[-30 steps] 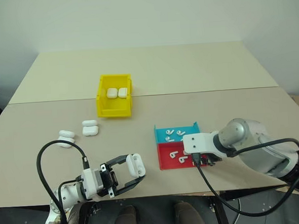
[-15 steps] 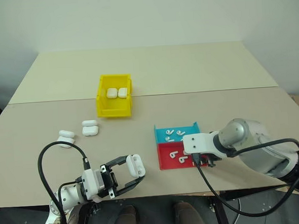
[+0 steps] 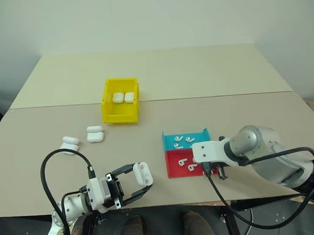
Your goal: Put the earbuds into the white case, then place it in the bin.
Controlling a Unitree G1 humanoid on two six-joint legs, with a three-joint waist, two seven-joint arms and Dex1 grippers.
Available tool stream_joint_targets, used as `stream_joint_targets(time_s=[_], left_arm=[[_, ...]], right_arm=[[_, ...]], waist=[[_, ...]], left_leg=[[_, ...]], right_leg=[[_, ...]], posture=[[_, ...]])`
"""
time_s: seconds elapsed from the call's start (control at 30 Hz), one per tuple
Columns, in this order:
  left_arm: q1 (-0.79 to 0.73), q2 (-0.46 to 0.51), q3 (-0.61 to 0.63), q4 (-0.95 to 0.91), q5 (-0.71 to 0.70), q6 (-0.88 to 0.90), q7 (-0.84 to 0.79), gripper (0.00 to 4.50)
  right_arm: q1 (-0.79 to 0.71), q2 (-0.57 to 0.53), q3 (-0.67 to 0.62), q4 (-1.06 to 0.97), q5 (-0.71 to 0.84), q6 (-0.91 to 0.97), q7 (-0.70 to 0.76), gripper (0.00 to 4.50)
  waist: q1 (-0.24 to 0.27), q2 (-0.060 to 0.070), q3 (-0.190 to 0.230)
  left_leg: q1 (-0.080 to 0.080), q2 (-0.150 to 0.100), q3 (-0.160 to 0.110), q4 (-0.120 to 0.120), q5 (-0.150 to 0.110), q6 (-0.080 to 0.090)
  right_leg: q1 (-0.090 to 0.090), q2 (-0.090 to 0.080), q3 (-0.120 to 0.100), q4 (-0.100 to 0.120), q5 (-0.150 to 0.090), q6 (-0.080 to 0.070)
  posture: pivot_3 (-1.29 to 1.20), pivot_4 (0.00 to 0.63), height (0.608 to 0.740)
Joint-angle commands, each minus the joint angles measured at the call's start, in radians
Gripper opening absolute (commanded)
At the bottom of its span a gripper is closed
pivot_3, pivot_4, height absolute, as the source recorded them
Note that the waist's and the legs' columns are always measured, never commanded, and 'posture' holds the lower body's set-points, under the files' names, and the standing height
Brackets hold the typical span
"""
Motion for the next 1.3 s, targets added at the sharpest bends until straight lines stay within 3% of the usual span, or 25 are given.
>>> stream_joint_targets(time_s=[0.03, 0.37, 0.43, 0.5, 0.63, 0.8, 0.9, 1.0, 1.3], left_arm=[[0.004, 0.0, 0.007, -0.041, -0.004, -0.003, 0.007, 2.73], [-0.023, 0.001, 0.005, -0.059, -0.027, 0.011, -0.003, 2.73], [-0.054, 0.003, 0.003, -0.091, -0.048, 0.044, 0.006, 2.73], [-0.097, 0.003, -0.002, -0.129, -0.077, 0.087, 0.013, 2.73], [-0.179, 0.0, -0.005, -0.192, -0.152, 0.198, 0.037, 2.73], [-0.304, -0.008, -0.015, -0.203, -0.225, 0.332, 0.046, 2.73], [-0.362, 0.005, -0.023, -0.212, -0.235, 0.419, 0.061, 2.73], [-0.41, 0.001, -0.021, -0.219, -0.237, 0.463, 0.066, 2.73], [-0.48, 0.032, 0.013, -0.255, -0.252, 0.523, 0.048, 2.73]], right_arm=[[0.01, -0.004, -0.007, -0.006, -0.015, -0.006, 0.0, 0.78], [0.011, -0.013, -0.085, -0.052, 0.028, 0.017, 0.002, 0.64], [0.006, -0.02, -0.203, -0.089, 0.09, 0.041, 0.012, 0.64], [-0.003, 0.009, -0.405, -0.114, 0.197, 0.042, 0.02, 0.64], [-0.062, 0.165, -0.795, -0.091, 0.45, 0.064, 0.002, 0.64], [-0.059, 0.351, -1.035, -0.035, 0.678, -0.078, -0.042, 0.64], [-0.034, 0.492, -1.082, -0.009, 0.782, -0.226, -0.074, 0.64], [0.003, 0.582, -1.044, 0.012, 0.793, -0.401, -0.066, 0.64], [0.021, 0.644, -0.833, 0.17, 0.758, -0.739, 0.085, 0.64]], waist=[[0.0, 0.0, 0.0], [0.0, 0.0, 0.0], [0.001, 0.0, 0.0], [0.004, 0.0, 0.0], [0.0, 0.0, 0.0], [0.002, 0.0, 0.0], [0.0, 0.0, 0.0], [-0.004, 0.0, 0.0], [-0.007, 0.0, 0.0]], left_leg=[[0.0, 0.0, 0.0, 0.0, 0.0, 0.0], [0.0, 0.0, 0.0, 0.0, 0.0, 0.0], [-0.001, 0.0, 0.0, 0.0, 0.0, 0.0], [-0.002, 0.0, 0.0, 0.0, 0.0, 0.0], [-0.001, 0.0, -0.001, 0.001, 0.0, 0.0], [-0.001, 0.0, -0.003, 0.001, 0.0, 0.0], [-0.001, -0.001, -0.003, 0.001, 0.0, 0.0], [-0.002, -0.001, -0.003, 0.0, 0.0, 0.0], [0.002, -0.001, -0.003, 0.001, 0.0, 0.0]], right_leg=[[0.0, 0.0, 0.0, 0.0, 0.0, 0.0], [0.0, 0.0, 0.0, 0.0, 0.0, 0.0], [-0.001, 0.0, 0.0, 0.0, 0.0, 0.0], [-0.001, 0.0, 0.0, 0.0, 0.0, 0.0], [0.001, 0.001, 0.0, -0.001, 0.001, 0.001], [0.002, 0.002, 0.0, 0.0, 0.001, 0.001], [0.002, 0.002, 0.0, 0.0, 0.001, 0.002], [0.001, 0.002, 0.001, 0.001, 0.001, 0.002], [0.001, 0.002, 0.001, 0.008, 0.001, 0.001]], posture=[[0.0, 0.15, 0.74], [0.0, 0.15, 0.74], [0.0, 0.15, 0.74], [0.0, 0.15, 0.74], [0.0, 0.15, 0.74], [0.0, 0.15, 0.74], [0.0, 0.15, 0.74], [0.0, 0.15, 0.74], [0.0, 0.15, 0.74]])
